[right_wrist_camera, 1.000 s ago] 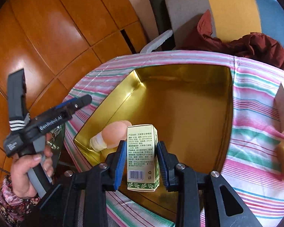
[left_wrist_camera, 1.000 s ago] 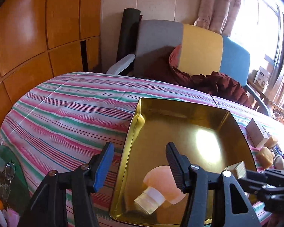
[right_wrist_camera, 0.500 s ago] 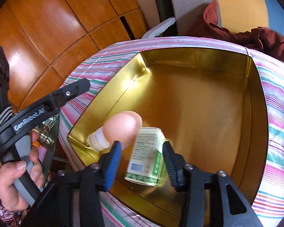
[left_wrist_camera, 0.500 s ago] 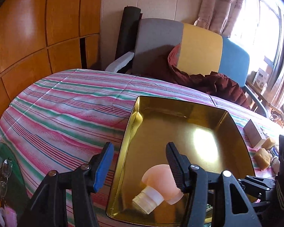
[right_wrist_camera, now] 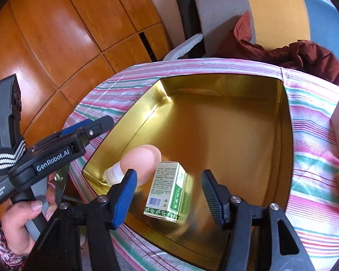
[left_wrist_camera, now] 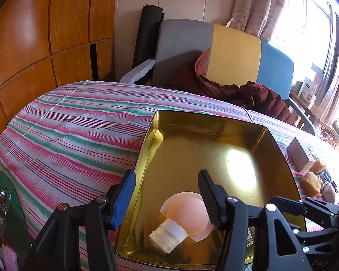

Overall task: Organize objects
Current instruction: 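Lower the green juice box into the gold tray and open the right tool, then grasp the white knit sock with the right tool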

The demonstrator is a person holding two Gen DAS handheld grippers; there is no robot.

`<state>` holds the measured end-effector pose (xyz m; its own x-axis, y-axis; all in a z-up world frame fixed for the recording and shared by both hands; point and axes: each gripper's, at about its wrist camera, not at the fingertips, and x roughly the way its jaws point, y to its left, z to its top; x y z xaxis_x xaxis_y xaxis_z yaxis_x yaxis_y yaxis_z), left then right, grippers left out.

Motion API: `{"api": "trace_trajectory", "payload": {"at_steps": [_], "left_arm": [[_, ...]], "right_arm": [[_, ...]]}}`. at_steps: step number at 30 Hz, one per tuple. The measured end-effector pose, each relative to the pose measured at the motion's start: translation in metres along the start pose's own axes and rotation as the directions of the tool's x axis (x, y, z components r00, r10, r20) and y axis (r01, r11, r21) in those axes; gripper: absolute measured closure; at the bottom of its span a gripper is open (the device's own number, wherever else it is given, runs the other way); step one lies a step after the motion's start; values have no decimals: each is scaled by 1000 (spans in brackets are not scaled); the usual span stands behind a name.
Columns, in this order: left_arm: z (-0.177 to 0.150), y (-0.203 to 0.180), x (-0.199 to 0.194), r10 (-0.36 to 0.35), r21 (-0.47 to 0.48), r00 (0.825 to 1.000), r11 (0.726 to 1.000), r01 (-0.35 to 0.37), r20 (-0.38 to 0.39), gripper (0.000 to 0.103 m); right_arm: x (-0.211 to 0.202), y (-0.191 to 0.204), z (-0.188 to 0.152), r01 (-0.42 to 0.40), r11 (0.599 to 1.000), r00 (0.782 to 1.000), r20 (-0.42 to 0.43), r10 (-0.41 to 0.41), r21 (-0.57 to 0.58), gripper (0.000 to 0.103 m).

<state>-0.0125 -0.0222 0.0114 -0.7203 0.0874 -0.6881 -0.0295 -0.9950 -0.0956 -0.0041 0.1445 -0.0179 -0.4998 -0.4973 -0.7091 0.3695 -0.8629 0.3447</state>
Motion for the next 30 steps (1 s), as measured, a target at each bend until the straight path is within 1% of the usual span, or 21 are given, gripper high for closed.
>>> {"api": "trace_trajectory", "payload": {"at_steps": [5, 10, 14, 18, 22, 24, 27, 30], "left_arm": [[-2, -7, 0, -50, 4, 999, 999, 50, -7, 45], [-4, -18, -1, -72, 37, 997, 997, 72, -12, 45], [-7, -31, -2, -107, 61, 994, 992, 109, -29, 45], [-12, -50, -5, -154, 111, 987, 981, 157, -40, 45], [-17, -75, -12, -202, 168, 978, 964, 207, -47, 45], [-20, -88, -16, -226, 194, 973, 953, 232, -53, 45], [-25, -107, -21, -267, 228, 961, 934, 275, -68, 45], [-31, -126, -26, -307, 262, 948, 911, 320, -90, 45]], "right_arm": [[-13, -8, 1, 32, 999, 999, 29, -32, 19, 42], [-33, -21, 4, 60, 997, 996, 61, -63, 39, 42], [-59, -43, 4, 114, 991, 989, 89, -120, 70, 42], [-87, -75, -1, 185, 974, 975, 97, -198, 128, 40], [-115, -115, -15, 258, 946, 956, 88, -279, 197, 38], [-127, -137, -23, 313, 922, 939, 70, -336, 227, 37], [-145, -170, -35, 350, 890, 924, 47, -379, 292, 37], [-162, -202, -42, 405, 849, 899, 23, -438, 338, 35]]}}
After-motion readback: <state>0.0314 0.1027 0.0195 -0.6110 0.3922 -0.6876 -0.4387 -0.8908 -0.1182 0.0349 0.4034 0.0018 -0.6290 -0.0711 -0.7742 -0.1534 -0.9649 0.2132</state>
